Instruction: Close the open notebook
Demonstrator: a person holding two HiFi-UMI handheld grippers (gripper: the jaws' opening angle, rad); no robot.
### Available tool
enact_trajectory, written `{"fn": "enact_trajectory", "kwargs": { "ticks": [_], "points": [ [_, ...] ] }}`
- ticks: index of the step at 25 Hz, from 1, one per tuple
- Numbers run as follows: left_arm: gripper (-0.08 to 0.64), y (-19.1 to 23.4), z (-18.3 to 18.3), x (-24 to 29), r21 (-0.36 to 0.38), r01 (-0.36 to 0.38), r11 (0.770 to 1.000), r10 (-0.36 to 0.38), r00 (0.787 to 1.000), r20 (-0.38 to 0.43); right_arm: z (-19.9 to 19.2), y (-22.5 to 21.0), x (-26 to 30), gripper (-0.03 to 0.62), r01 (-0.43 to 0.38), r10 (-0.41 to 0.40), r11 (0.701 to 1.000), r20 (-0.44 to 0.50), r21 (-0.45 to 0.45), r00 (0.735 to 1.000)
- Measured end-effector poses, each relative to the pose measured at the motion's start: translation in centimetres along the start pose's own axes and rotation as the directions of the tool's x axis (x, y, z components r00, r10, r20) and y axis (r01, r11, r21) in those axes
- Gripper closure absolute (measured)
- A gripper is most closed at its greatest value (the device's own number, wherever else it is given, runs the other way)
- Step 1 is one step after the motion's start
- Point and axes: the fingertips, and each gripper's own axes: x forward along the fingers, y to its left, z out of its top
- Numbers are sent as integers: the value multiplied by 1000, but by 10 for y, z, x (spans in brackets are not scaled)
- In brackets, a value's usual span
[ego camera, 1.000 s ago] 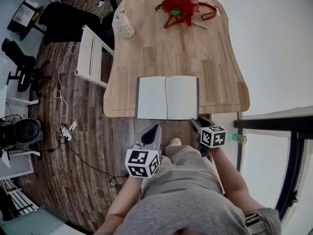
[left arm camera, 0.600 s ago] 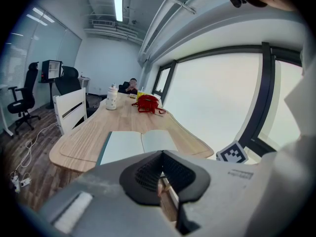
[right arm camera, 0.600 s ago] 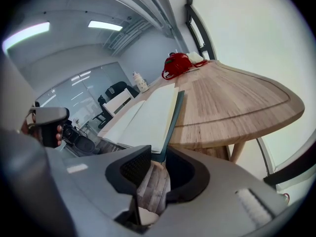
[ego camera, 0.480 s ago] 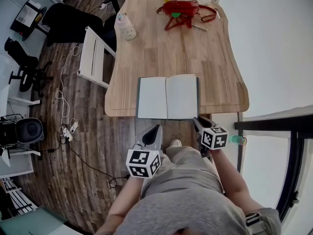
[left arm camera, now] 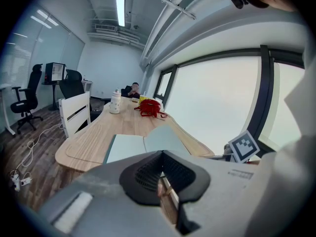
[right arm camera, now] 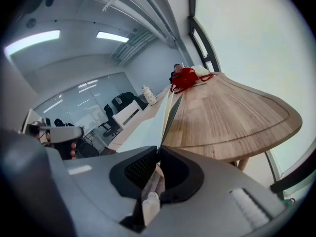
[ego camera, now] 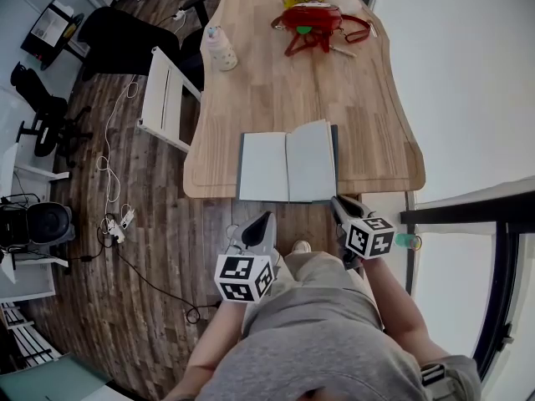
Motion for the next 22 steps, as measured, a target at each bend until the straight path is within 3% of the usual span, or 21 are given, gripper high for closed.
{"fn": "enact_trajectory", "kwargs": {
  "ticks": [22],
  "points": [
    [557, 46, 11, -33, -21, -25, 999, 26, 999, 44, 36, 72, 2, 578, -16, 26, 993, 87, -119, 996]
  ]
}}
